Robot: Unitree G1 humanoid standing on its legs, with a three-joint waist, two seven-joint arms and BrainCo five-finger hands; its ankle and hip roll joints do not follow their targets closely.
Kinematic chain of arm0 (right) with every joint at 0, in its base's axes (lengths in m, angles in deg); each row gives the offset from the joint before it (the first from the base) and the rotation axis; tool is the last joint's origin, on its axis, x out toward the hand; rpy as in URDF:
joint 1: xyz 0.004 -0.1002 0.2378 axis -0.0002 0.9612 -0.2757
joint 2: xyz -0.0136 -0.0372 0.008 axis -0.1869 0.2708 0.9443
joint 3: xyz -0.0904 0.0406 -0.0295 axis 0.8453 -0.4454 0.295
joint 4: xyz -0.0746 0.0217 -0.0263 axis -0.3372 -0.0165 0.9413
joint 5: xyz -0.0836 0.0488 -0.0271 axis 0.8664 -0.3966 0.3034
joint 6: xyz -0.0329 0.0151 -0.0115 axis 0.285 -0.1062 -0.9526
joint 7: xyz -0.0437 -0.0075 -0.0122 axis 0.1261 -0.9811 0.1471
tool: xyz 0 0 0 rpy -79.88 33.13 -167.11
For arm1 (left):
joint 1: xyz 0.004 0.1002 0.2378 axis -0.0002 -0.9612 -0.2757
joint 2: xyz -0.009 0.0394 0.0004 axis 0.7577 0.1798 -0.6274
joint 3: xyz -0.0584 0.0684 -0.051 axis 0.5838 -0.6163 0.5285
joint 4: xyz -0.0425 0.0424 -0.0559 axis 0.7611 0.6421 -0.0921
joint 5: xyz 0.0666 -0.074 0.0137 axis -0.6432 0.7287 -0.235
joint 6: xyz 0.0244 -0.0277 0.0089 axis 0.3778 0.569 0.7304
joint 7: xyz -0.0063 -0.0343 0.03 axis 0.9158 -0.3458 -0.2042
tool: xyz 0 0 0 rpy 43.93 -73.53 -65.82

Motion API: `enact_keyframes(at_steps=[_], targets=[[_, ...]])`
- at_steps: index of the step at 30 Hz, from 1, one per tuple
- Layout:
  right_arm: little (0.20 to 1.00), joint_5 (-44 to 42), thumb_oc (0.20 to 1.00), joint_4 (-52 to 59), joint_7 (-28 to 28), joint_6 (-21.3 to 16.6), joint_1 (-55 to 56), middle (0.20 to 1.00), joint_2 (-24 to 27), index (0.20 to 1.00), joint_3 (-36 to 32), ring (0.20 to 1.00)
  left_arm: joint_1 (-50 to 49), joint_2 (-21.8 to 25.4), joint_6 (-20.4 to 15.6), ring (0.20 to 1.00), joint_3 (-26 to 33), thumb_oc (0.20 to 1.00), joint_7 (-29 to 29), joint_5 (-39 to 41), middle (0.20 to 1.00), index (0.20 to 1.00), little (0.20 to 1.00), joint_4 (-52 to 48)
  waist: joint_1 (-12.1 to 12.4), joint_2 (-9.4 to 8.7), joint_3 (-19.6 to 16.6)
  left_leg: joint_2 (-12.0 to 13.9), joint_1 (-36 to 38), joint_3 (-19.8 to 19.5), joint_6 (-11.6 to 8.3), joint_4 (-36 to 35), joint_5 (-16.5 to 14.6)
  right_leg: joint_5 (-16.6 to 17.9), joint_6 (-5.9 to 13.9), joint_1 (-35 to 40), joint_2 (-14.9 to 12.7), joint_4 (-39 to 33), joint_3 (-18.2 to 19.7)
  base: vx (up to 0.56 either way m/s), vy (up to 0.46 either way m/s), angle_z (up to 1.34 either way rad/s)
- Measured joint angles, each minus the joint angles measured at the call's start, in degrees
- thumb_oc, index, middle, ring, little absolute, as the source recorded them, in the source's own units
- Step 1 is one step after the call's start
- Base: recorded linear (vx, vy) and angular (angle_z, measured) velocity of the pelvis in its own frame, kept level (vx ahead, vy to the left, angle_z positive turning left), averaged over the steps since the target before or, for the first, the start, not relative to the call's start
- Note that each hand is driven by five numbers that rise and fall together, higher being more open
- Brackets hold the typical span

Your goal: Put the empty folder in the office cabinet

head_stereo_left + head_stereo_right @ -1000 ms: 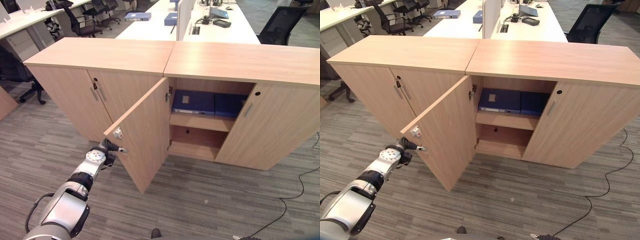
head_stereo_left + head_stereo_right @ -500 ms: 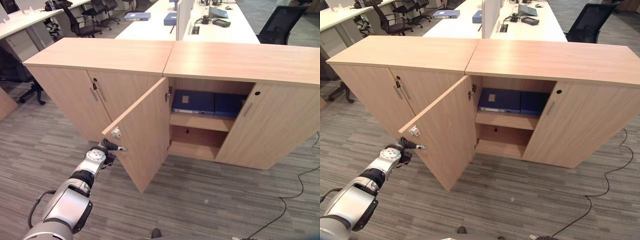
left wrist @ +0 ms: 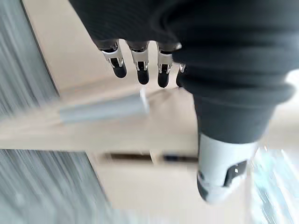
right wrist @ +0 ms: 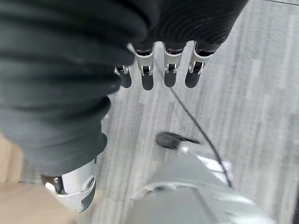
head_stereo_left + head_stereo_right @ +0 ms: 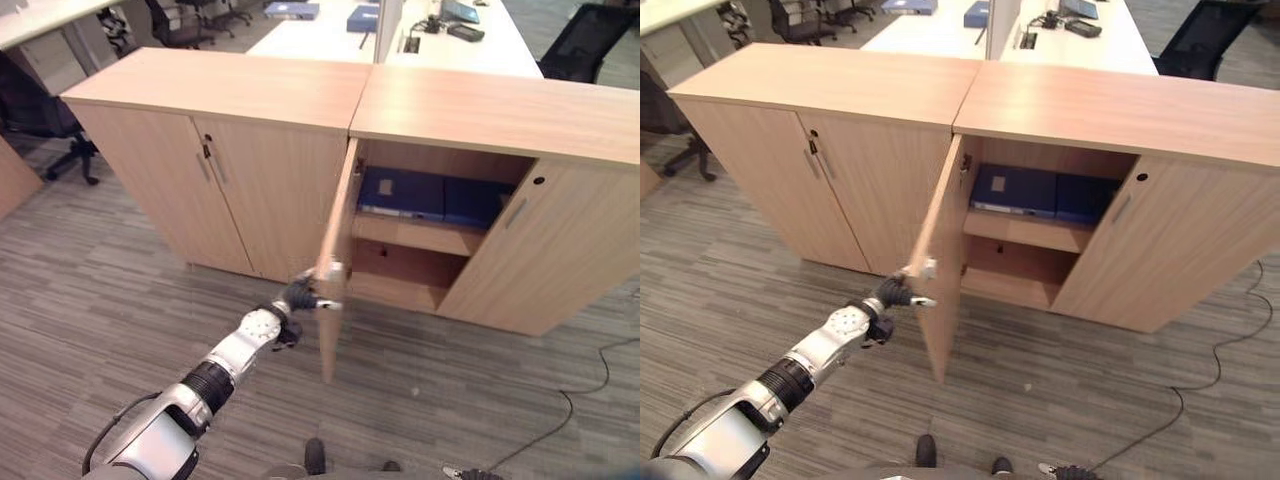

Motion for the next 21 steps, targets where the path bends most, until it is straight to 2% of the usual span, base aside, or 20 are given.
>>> enact_keyframes(at_steps=[4, 7, 10, 11, 18, 21], targets=[[1.0, 0.0, 1.0, 0.0, -0.2, 0.0, 0.3, 1.0, -0.8, 1.0, 0.1, 1.0, -0.1, -1.0, -0.9, 1.0, -4.2, 1.0, 5.8, 3.7, 1.0, 1.0, 1.0, -13.8, -2.1, 0.01, 0.0, -0.2, 0.5, 0.9, 0.75, 0.5, 0.1, 1.1, 0.43, 1.0, -0.1, -1.2, 0.3, 0.0, -0.01, -0.12], [1.0, 0.0, 1.0, 0.1, -0.2, 0.0, -0.1, 1.0, -0.9, 1.0, 0.1, 1.0, 1.7, -4.6, -1.9, 1.0, -4.7, 1.0, 7.9, 3.7, 1.0, 1.0, 1.0, -14.6, -3.5, 0.2, -0.1, -0.1, 1.2, 0.8, 0.77, 0.5, 0.1, 1.3, 0.18, 2.3, 0.3, -2.4, 0.3, 0.0, 0.0, 0.0], [1.0, 0.1, 1.0, 0.2, -0.4, 0.0, -1.4, 1.0, -1.1, 1.0, 1.9, 1.0, 2.1, 0.1, -1.8, 1.0, -5.9, 1.0, 9.9, 5.6, 1.0, 1.0, 1.0, -23.8, -3.5, 0.86, -0.1, 0.4, 1.6, 0.3, 0.68, 0.5, 0.1, 1.1, -0.21, 2.9, 0.9, -2.5, 0.2, 0.01, -0.013, 0.0], [1.0, 0.1, 1.0, 0.1, -0.4, 0.2, -1.5, 1.0, -1.1, 1.0, 2.1, 1.0, 2.1, 0.1, -1.9, 1.0, -5.5, 1.0, 10.2, 5.9, 1.0, 1.0, 1.0, -24.6, -3.2, 1.13, -0.2, 0.4, 1.8, 0.1, 0.66, 0.5, 0.1, 1.0, -0.3, 3.1, 1.0, -2.5, 0.0, 0.0, -0.022, 0.14], [1.0, 0.3, 1.0, 0.4, -0.5, 0.3, -4.3, 1.0, -1.1, 1.0, 2.3, 1.0, -0.9, -0.5, -1.8, 1.0, -3.6, 1.0, 10.6, 7.1, 1.0, 1.0, 1.0, -21.1, -2.0, 2.32, -0.6, 0.7, 2.3, -0.1, -0.31, 0.0, -0.7, 0.6, -0.46, 3.7, 1.2, -2.8, -0.2, 0.0, -0.013, 0.0], [1.0, 1.3, 1.0, 1.1, -0.4, 0.4, -3.9, 1.0, -1.1, 1.0, 2.2, 1.0, -9.3, -0.9, -2.8, 1.0, 3.8, 1.0, 10.7, 8.1, 1.0, 1.0, 1.0, -13.3, -2.2, 2.67, -1.1, 0.8, 2.7, 0.2, -0.11, 0.3, -0.5, 0.7, -0.63, 3.7, 1.2, -2.6, 0.1, 0.0, -0.021, -0.05]])
